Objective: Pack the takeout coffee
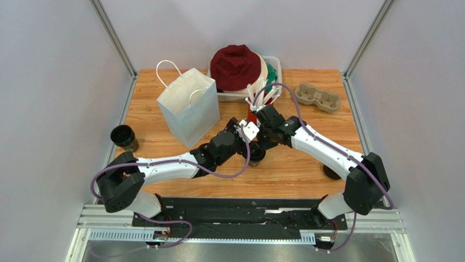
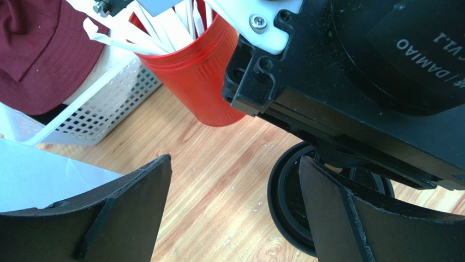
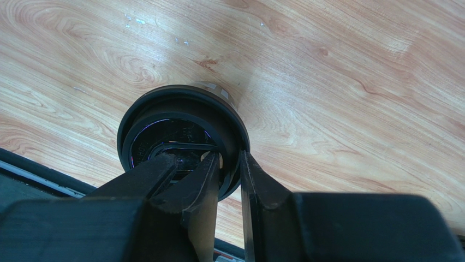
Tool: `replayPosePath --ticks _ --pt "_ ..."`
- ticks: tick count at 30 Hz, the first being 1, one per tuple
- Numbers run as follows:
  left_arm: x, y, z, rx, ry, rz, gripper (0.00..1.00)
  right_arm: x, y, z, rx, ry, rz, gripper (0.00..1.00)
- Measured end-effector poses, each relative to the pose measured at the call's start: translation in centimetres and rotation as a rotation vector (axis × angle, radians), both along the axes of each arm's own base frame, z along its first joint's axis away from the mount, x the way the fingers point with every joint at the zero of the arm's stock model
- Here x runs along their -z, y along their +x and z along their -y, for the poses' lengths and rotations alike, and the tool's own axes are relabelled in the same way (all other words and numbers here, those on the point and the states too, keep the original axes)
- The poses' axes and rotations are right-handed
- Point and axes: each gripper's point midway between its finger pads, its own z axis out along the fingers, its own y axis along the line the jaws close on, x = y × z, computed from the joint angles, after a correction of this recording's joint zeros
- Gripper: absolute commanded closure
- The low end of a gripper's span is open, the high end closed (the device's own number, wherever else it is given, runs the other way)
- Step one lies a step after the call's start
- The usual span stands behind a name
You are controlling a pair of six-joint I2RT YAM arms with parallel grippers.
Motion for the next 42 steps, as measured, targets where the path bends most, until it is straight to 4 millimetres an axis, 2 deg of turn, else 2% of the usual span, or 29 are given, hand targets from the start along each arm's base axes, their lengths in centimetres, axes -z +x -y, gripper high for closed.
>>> replayPosePath --ticks 9,23,38,39,41,42 --pt "0.0 -0.1 0.1 0.002 0.0 0.0 0.05 -0.1 0.0 0.0 -0.006 -0.003 0.003 0.74" --pt "0.2 -0.1 0.1 0.003 0.007 -0.001 0.05 -2.1 0.6 -0.3 -0.029 0.013 0.045 0.74" --pt "1.1 0.1 -0.1 -0.006 0.038 -0.003 0.04 -3.4 1.0 0.8 -0.062 0.017 0.081 0.75" --pt "1.1 0.1 -0.1 -0.008 0.039 -0.001 0.04 -3.4 1.1 1.0 -0.068 0.015 0.081 0.67" --pt "1.0 0.3 -0.3 -0.021 0.045 0.005 0.04 -3.3 0.9 1.0 -0.099 0.035 0.069 0.59" --pt "1.0 0.4 -0.4 -0.025 0.047 0.007 0.04 -3.3 0.9 1.2 -0.109 0.048 0.059 0.52"
